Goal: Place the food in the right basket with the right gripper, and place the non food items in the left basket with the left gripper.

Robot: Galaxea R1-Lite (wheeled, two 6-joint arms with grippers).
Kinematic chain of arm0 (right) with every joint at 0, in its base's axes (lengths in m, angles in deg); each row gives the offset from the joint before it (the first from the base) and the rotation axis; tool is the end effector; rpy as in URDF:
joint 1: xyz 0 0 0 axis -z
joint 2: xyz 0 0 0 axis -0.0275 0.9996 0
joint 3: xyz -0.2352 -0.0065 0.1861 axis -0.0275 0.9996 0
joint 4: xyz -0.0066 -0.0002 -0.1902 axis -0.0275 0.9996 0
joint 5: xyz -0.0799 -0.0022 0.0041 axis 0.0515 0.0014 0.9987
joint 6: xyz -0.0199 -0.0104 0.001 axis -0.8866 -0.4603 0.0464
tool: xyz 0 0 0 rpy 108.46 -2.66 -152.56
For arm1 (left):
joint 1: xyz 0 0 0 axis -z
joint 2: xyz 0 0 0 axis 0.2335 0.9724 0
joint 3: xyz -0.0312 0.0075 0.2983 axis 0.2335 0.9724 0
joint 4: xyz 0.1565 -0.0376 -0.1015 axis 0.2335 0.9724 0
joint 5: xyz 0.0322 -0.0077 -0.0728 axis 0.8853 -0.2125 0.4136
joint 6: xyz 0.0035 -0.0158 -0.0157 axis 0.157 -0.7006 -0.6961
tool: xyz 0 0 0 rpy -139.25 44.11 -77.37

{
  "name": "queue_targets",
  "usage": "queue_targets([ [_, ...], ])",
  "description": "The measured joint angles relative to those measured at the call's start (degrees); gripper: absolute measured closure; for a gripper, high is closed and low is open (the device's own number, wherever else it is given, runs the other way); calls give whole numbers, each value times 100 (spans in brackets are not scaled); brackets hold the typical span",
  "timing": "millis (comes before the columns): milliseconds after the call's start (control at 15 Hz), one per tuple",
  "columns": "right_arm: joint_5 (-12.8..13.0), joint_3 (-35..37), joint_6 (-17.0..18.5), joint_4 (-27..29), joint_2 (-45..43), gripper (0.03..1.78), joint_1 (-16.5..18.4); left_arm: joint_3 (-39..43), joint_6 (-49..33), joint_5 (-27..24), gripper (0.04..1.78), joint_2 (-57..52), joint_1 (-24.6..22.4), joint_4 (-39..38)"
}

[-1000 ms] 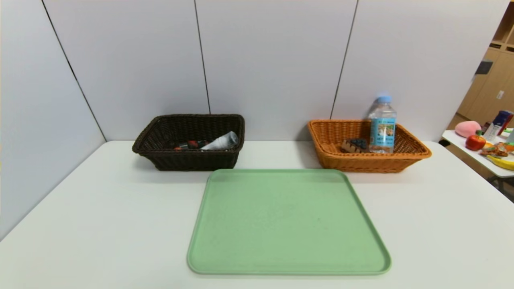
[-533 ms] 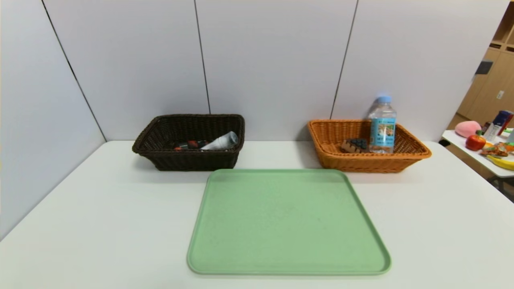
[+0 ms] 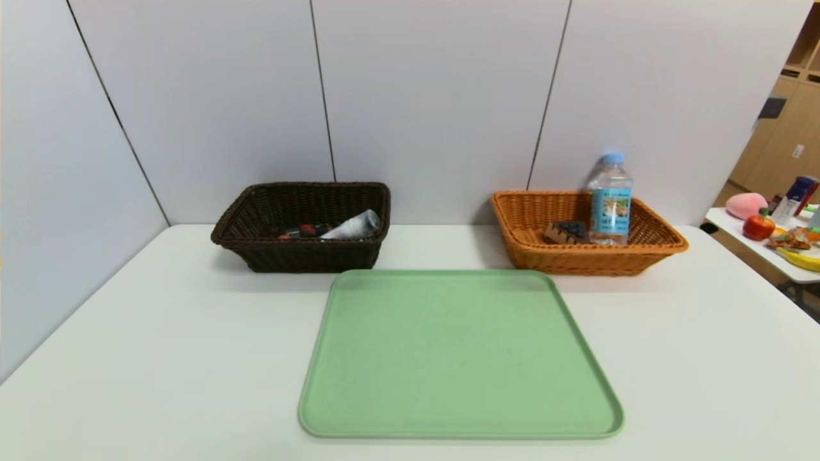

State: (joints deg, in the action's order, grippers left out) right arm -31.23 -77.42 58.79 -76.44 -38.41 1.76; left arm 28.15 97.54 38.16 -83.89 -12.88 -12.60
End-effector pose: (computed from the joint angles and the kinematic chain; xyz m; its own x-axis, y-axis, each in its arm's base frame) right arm -0.0249 0.0021 0.0932 0.9827 0.0909 0.1611 -0.0557 0.9759 -0.2110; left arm -0.0231 -0.0005 0.0807 0.9978 -0.0453 0.0482 0.0331 0.9730 0.2282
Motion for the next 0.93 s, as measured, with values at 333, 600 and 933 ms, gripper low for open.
queue_targets([
  [333,260,-45,302,1153,0,10,0,4,-278,-50,13,2,0,316],
  [600,569,-65,1190,1148,5,10,-5,4,-1330,187,13,2,-5,271],
  [933,584,-50,1217,1096,5,10,0,9,-1360,195,13,2,-10,263],
])
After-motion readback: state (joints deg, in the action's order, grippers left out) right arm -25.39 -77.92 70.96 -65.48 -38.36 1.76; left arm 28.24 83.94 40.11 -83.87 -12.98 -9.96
